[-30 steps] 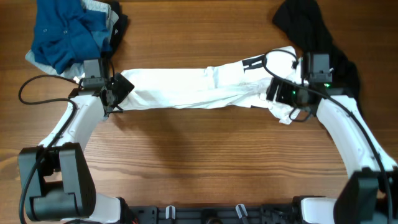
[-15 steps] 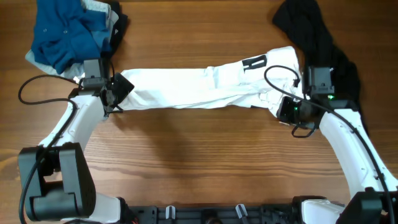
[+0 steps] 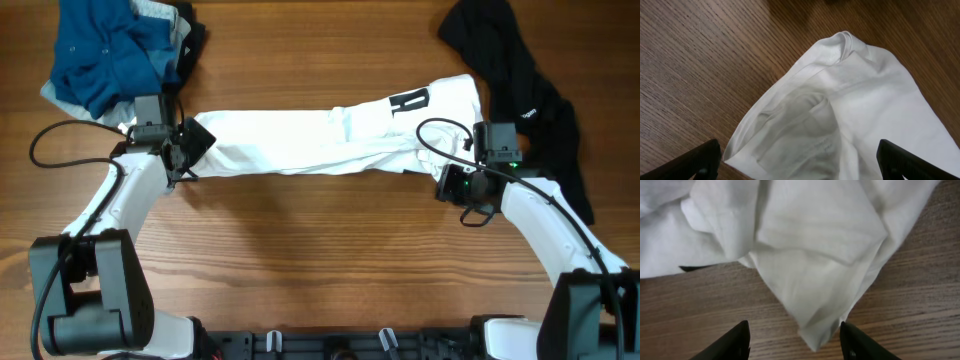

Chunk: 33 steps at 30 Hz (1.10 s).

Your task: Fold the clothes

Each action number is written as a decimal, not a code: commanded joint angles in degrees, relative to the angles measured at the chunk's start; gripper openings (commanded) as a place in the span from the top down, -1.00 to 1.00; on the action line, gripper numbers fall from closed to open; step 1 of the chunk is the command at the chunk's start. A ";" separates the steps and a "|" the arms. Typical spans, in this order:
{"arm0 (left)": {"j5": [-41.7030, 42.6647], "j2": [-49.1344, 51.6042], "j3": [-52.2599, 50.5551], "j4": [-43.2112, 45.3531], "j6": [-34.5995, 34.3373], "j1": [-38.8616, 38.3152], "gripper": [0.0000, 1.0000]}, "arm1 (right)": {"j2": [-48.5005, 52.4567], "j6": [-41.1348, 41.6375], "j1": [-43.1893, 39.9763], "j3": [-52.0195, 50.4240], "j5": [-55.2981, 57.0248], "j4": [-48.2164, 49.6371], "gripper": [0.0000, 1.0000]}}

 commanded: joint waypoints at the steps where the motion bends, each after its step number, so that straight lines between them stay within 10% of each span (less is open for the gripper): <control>1: -0.79 0.57 0.76 -0.04 0.52 -0.15 -1.00 | 2.64 0.20 0.31 -0.46 2.58 0.76 -0.08; 9: -0.79 0.57 0.76 -0.04 0.52 -0.15 -1.00 | 3.45 1.77 0.28 -0.26 4.15 1.33 0.91; 21: -0.79 0.55 0.76 -0.02 0.52 -0.15 -1.00 | -1.42 -4.55 0.28 15.74 10.93 -10.91 0.91; 33: -0.79 0.57 0.76 -0.28 0.55 -0.15 -1.00 | 3.45 -8.87 0.22 16.74 10.86 3.82 0.91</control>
